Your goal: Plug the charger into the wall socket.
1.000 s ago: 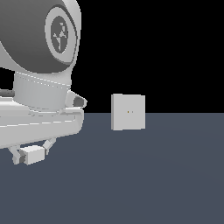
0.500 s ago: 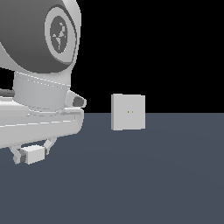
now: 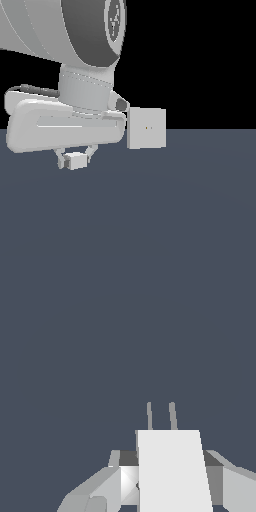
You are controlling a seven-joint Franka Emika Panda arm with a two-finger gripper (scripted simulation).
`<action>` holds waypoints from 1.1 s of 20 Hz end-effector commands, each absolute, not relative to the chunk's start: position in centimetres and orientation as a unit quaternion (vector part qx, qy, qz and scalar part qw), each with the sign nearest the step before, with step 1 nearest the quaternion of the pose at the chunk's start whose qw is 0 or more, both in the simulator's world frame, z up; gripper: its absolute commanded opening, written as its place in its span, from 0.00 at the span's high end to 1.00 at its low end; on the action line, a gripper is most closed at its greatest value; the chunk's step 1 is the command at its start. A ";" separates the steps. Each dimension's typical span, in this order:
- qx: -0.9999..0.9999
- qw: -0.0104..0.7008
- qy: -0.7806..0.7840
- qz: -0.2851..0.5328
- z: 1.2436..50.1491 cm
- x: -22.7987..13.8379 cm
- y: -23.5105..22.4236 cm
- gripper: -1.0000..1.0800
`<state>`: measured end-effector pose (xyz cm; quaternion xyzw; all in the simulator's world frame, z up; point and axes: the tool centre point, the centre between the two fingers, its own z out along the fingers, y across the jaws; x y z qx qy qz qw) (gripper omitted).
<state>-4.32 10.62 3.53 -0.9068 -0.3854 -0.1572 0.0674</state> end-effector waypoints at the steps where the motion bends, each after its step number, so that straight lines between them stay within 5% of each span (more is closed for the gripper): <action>1: -0.924 0.060 -0.342 -0.161 4.8 -3.6 7.3 1.00; 11: -0.970 0.031 -0.173 -0.169 9.2 -4.2 -5.0 1.00; 22: -0.975 0.025 -0.142 -0.169 10.0 -4.8 -7.2 1.00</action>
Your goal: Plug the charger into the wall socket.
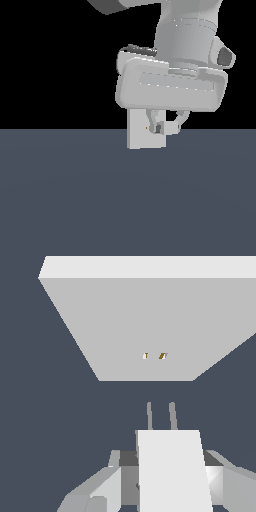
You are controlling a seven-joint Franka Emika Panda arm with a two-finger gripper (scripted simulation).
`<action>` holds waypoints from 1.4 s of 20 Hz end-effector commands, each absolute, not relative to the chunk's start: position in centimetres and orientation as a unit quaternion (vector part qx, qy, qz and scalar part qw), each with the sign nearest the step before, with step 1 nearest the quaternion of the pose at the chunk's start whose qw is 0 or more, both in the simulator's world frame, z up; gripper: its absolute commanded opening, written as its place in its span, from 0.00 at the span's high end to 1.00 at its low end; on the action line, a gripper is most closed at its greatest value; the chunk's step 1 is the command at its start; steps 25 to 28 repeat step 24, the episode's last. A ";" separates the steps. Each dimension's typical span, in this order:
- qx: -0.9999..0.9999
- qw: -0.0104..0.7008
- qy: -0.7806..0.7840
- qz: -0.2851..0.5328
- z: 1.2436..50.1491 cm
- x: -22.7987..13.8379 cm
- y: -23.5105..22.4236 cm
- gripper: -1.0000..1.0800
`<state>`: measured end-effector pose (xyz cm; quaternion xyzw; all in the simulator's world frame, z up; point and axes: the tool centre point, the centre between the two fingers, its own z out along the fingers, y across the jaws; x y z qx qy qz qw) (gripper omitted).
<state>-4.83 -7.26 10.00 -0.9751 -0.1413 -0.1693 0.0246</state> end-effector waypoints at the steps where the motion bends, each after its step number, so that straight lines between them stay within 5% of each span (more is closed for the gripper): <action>1: -0.975 0.025 -0.142 -0.169 10.0 -4.8 -7.2 1.00; 28: -0.975 0.024 -0.142 -0.169 10.0 -0.1 -5.8 1.00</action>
